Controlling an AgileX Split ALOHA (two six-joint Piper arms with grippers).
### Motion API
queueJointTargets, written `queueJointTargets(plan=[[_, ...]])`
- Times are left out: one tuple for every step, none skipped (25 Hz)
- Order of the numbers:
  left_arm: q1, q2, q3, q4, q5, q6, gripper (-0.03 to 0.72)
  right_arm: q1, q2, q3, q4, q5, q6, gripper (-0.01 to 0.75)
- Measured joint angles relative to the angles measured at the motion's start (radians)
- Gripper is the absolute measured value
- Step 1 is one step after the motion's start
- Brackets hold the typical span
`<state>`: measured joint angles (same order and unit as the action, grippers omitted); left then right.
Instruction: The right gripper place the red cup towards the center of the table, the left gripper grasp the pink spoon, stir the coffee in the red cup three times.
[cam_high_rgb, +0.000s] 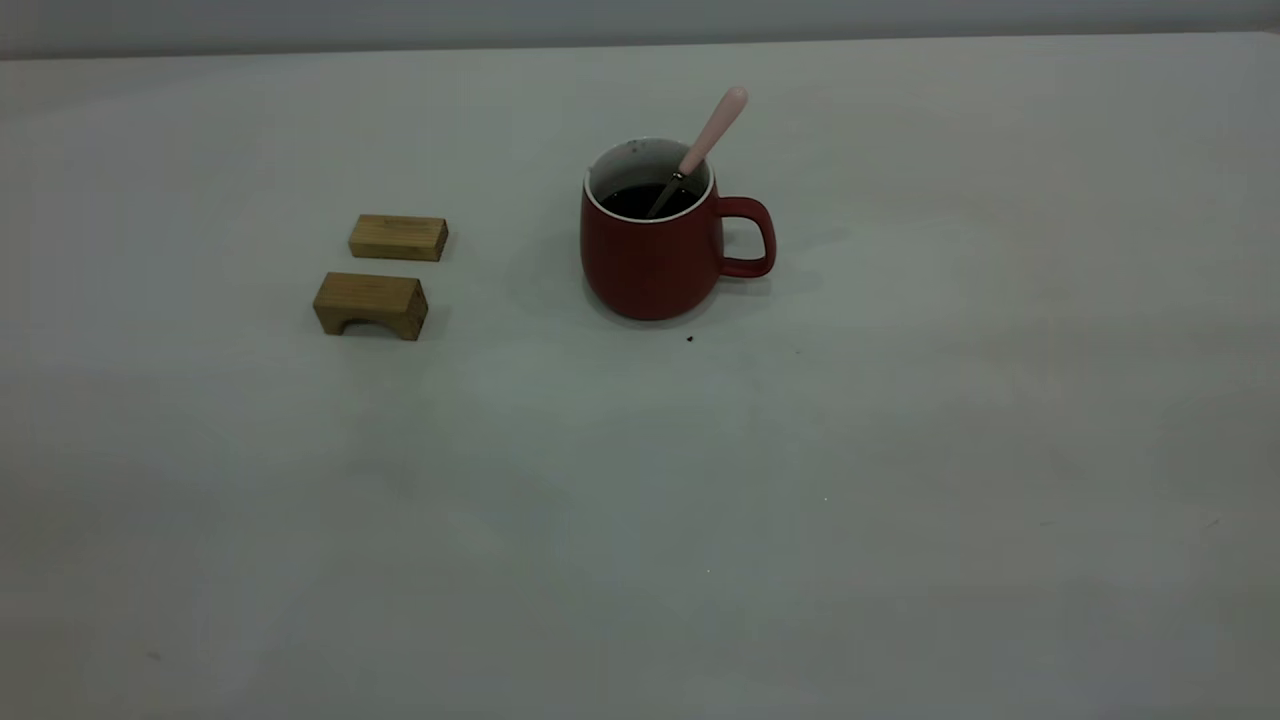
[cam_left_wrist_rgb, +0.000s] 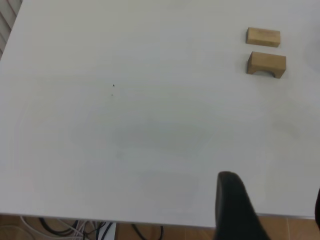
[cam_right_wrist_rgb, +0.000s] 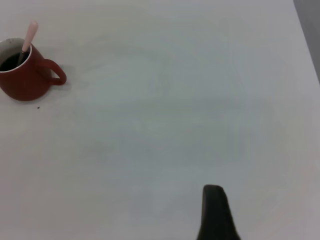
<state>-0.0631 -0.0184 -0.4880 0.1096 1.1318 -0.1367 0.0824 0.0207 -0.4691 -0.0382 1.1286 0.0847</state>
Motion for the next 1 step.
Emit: queueJointTargets(plan=[[0.000, 0.000, 0.000, 0.000, 0.000, 0.000, 0.459, 0.000, 0.000, 0.000, 0.000, 0.000, 0.000, 0.555]])
